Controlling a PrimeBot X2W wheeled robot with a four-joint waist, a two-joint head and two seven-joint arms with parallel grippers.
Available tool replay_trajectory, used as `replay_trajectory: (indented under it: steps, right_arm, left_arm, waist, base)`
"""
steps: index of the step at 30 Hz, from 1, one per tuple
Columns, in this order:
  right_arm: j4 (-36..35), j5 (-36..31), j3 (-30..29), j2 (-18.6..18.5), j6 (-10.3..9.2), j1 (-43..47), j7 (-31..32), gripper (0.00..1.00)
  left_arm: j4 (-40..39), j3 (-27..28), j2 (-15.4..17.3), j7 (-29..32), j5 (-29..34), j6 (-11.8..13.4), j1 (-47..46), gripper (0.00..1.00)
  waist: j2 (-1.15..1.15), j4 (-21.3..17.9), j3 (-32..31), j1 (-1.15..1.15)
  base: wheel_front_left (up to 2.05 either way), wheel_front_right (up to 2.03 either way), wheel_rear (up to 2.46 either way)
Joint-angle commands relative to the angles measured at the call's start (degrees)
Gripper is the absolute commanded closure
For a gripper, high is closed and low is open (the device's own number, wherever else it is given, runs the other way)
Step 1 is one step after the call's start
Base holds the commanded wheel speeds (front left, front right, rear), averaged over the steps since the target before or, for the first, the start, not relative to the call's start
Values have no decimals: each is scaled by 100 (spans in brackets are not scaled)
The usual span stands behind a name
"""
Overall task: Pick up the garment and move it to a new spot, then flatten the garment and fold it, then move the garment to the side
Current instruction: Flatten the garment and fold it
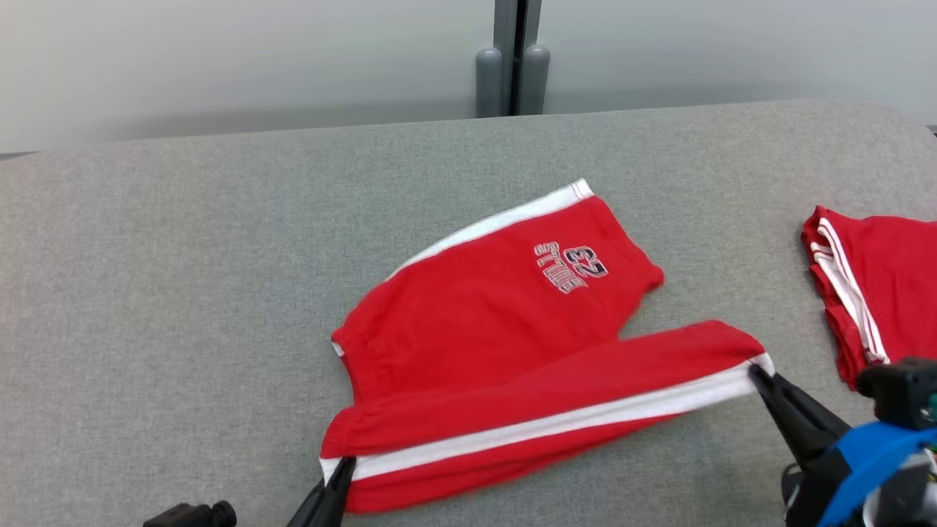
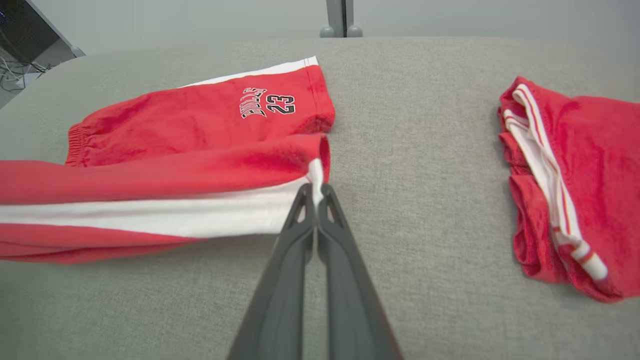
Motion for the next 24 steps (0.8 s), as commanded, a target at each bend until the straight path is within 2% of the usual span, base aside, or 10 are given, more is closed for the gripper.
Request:
replay_trajectory:
  steps: [1,5,9,20,24]
  right_arm:
    - [-178,-70,-92,62,1,101,82,100]
    - [-937,-440,-305,347,2,346,539,100]
    - [-898,-502,-106,299,3,-101,461,100]
    - [1042,-322,820,-99,3,-2363,-744,100]
    - [1774,-326,968,-162,3,-3022,-1160,100]
  left_arm:
    - [-95,51,50,20,-4,45,1,100]
    - [-456,56,69,52,1,156,80,100]
    - [-326,85,-107,-26,106,148,-319,100]
    - [1132,213,-818,-208,269,141,-1831,100]
    - [1653,191,-1043,-223,251,31,-2285,100]
  waist:
    - [0,10,18,2]
    - [0,58,103,2]
    - [0,106,214,2]
    - [0,298,707,2]
    - [0,417,901,2]
  base:
    - [0,0,0]
    - [0,0,0]
    - [0,0,0]
    - [0,0,0]
    - [0,0,0]
